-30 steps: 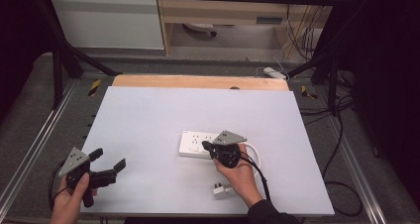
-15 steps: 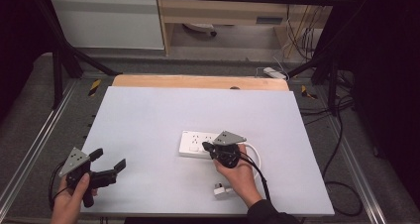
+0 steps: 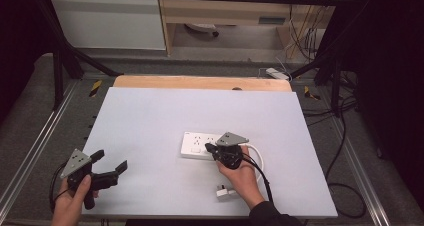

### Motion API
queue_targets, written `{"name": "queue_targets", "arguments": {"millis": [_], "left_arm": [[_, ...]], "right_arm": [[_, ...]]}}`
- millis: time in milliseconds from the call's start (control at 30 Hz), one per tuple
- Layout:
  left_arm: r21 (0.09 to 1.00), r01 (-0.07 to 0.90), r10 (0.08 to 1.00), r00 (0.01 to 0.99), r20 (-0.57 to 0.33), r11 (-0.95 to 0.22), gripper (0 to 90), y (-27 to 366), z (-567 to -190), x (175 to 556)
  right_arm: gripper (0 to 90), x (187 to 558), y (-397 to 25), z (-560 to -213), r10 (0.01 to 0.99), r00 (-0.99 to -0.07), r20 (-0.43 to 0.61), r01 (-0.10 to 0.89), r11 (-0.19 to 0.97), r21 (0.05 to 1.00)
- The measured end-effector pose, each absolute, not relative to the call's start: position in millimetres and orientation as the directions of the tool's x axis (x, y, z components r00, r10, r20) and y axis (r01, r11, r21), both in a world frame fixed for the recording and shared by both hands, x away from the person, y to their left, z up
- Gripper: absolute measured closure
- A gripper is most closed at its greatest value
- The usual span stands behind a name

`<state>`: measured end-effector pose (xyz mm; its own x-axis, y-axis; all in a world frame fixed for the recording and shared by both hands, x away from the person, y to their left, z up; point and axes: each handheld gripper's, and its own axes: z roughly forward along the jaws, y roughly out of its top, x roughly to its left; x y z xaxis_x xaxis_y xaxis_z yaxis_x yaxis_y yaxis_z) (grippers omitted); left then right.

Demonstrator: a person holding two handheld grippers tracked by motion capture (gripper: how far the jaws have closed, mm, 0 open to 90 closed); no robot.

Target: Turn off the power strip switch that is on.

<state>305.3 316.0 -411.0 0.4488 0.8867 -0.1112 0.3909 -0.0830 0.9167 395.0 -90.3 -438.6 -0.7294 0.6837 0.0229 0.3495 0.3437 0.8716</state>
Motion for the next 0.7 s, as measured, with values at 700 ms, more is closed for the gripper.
{"name": "queue_targets", "arguments": {"millis": [700], "left_arm": [[0.914,0.395,0.885,0.454,-0.107,-0.092,4.7,315.3,-411.2,305.3]], "right_arm": [[90.0,397.5,-86.4,-446.4,0.672,-0.74,0.014,0.355,0.373,0.857]]}}
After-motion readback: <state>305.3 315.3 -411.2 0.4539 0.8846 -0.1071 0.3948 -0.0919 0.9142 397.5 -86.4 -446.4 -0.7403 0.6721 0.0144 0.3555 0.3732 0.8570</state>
